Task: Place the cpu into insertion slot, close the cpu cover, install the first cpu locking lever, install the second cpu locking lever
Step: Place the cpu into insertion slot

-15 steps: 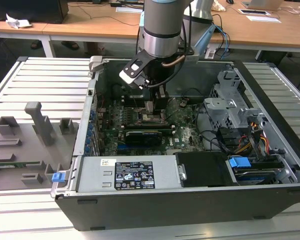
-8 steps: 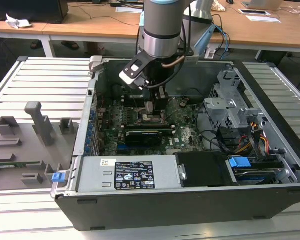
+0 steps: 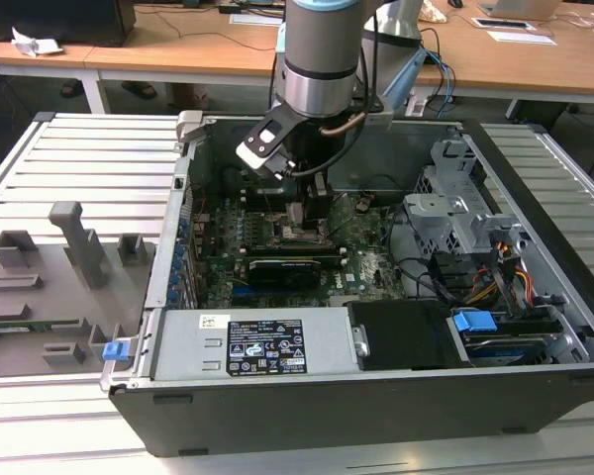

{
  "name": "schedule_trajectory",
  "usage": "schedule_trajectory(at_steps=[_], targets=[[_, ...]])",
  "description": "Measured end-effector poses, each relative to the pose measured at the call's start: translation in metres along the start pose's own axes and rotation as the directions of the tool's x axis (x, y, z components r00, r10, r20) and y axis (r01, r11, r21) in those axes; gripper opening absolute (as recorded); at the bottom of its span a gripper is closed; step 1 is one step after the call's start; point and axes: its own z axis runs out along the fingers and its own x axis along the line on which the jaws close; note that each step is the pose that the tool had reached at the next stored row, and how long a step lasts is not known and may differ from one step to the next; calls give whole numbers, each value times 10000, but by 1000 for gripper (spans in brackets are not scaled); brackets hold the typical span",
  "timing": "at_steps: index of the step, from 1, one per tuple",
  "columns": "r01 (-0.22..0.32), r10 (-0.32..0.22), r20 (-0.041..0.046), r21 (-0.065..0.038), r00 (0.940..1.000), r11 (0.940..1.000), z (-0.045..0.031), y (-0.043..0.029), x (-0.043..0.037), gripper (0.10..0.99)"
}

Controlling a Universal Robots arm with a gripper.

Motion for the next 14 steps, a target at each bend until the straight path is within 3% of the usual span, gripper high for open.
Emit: schedule_trajectory(at_steps=[14], targets=[[-58, 58, 2, 4, 10000, 10000, 84, -9, 5, 541]])
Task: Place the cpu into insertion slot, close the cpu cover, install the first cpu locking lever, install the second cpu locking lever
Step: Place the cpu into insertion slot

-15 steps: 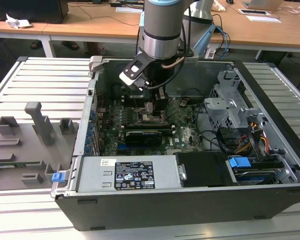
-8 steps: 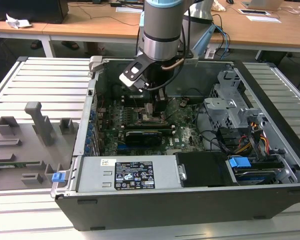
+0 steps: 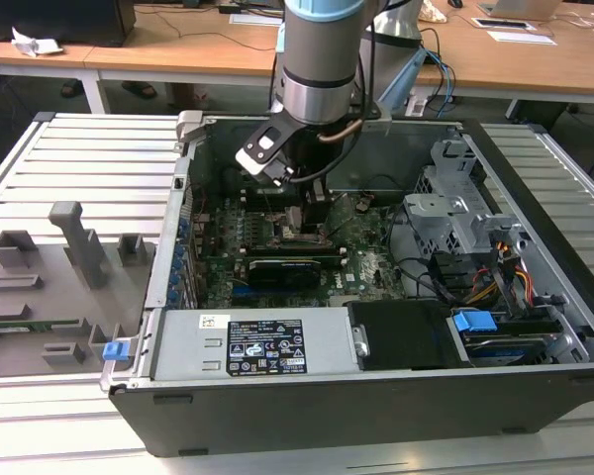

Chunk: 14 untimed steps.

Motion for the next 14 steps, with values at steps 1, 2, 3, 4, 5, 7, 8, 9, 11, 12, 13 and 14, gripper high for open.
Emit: schedule_trajectory(at_steps=[1, 2, 3, 4, 5, 7, 8, 9, 11, 12, 13, 14], targets=[[-33, 33, 0, -2, 10000, 10000, 6, 1, 8, 541], [-53, 53, 0, -2, 10000, 10000, 9, 1, 12, 541], [-73, 73, 0, -3, 10000, 10000, 13, 2, 16, 541], [-92, 92, 1, -4, 10000, 10000, 18, 2, 24, 541], [-113, 113, 2, -4, 9999, 9999, 26, 2, 34, 541], [-157, 157, 1, -7, 9999, 9999, 66, 4, 59, 541], [-167, 167, 6, -5, 9999, 9999, 90, 4, 70, 541], [-170, 170, 34, -3, 9998, 9999, 120, 5, 88, 541], [-169, 169, 80, -1, 9998, 9999, 140, 5, 100, 541], [-169, 169, 84, 0, 9998, 9999, 147, 5, 105, 541], [-169, 169, 82, -2, 9998, 9999, 158, 5, 108, 541], [-169, 169, 82, -2, 9998, 9999, 171, 2, 108, 541]])
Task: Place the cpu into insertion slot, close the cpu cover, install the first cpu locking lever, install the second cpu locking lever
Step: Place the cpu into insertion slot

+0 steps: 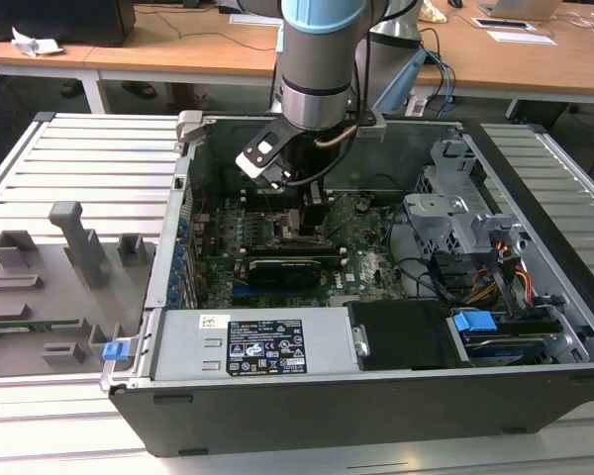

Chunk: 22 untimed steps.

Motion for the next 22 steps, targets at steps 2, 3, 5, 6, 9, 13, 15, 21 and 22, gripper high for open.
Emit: schedule_trajectory(at_steps=[2, 3, 5, 6, 9, 13, 15, 21, 22], targets=[[0, 0, 1, -1, 10000, 10000, 20, -4, 0, 541], [-6, 6, 0, -1, 10000, 10000, 26, -5, 0, 541], [-30, 30, 1, -1, 10000, 10000, 37, -6, 2, 541], [-41, 41, 3, -1, 10000, 10000, 51, -6, 15, 541], [-40, 40, 3, -1, 10000, 10000, 78, -6, 45, 541], [-328, 328, 8, -9, 9995, 9995, 131, -6, 54, 541], [-514, 514, 12, -15, 9987, 9987, 148, -9, 55, 541], [-527, 527, 14, -16, 9986, 9986, 209, -19, 162, 541], [-527, 527, 14, -16, 9986, 9986, 223, -21, 168, 541]])
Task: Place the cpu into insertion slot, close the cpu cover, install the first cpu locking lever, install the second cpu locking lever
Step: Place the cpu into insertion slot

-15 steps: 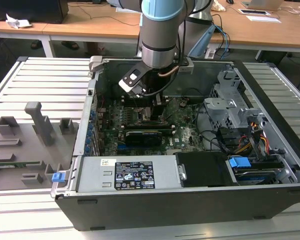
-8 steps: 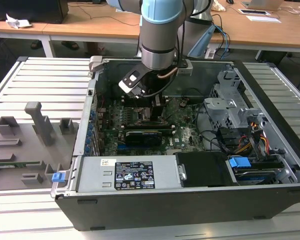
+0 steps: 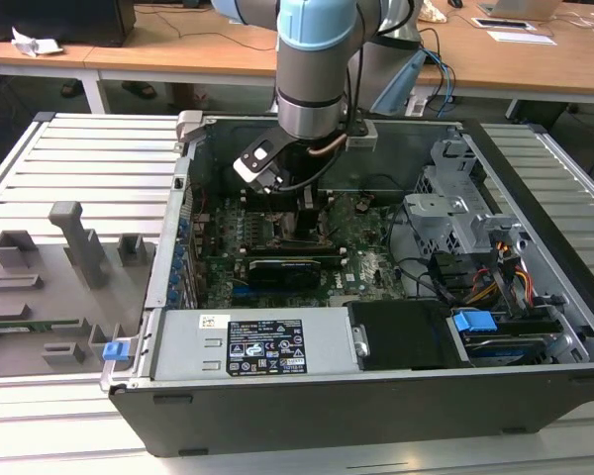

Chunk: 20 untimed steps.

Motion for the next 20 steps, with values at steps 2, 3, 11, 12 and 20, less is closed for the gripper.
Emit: schedule_trajectory(at_steps=[2, 3, 11, 12, 20], targets=[[0, 0, 4, 2, 10000, 10000, 33, -3, 3, 541], [0, 0, 4, 1, 10000, 10000, 48, -3, 2, 541], [-2, 2, 46, 3, 10000, 10000, 83, -6, 1, 541], [-2, 2, 47, 3, 10000, 10000, 82, -6, 1, 541], [-4, 4, 92, -3, 10000, 10000, 69, -9, 2, 541]])
